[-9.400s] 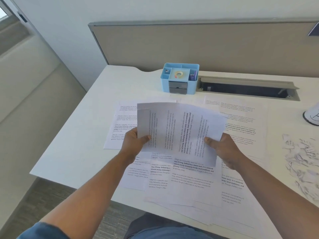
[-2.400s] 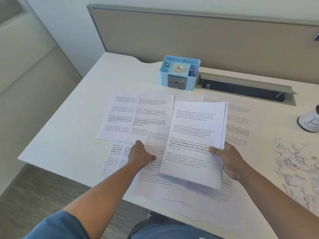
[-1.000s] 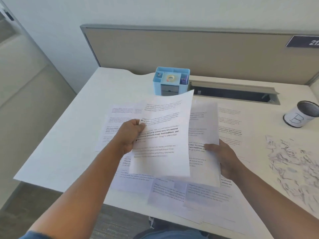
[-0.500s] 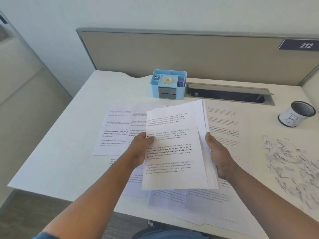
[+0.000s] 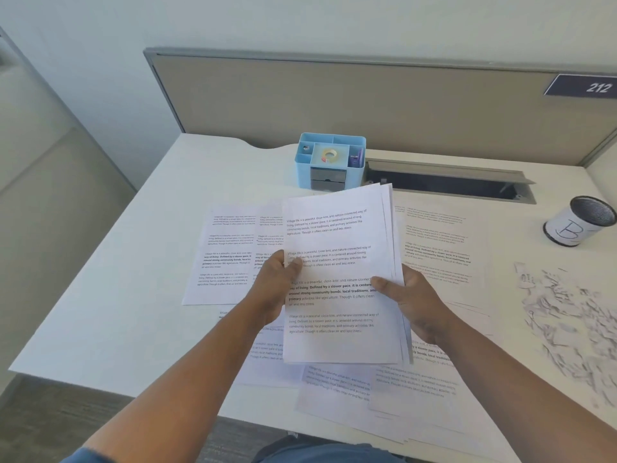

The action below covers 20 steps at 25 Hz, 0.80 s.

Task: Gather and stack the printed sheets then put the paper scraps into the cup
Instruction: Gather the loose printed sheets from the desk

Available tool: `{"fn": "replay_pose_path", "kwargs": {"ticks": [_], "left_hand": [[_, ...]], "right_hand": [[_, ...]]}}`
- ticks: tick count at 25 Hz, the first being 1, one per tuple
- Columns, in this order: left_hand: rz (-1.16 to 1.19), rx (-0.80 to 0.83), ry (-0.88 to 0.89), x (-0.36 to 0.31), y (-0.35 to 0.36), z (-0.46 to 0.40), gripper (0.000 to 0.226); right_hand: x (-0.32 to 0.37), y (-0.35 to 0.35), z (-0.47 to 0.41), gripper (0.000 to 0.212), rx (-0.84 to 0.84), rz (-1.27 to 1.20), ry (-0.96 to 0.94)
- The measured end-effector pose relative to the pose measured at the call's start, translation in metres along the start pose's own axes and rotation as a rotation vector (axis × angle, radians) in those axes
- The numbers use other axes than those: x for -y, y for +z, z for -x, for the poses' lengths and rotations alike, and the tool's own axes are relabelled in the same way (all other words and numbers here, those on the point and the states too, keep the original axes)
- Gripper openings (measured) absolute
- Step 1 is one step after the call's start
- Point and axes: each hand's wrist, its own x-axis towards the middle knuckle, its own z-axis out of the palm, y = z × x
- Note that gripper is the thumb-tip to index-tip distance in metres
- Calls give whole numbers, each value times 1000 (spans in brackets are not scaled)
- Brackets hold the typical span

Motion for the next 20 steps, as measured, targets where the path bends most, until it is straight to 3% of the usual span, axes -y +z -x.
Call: {"fn": "replay_pose_path", "kwargs": {"ticks": [8, 13, 20], "left_hand": [[71, 135, 306, -11, -20, -4, 28], [-31, 242, 266, 8, -27, -8, 33], [-85, 273, 249, 15, -29, -9, 33]], "right_hand": [[-4, 13, -12, 25, -96, 36, -52], [-21, 19, -7, 29, -131, 20, 26], [-31, 24, -7, 34, -136, -21, 39]]}}
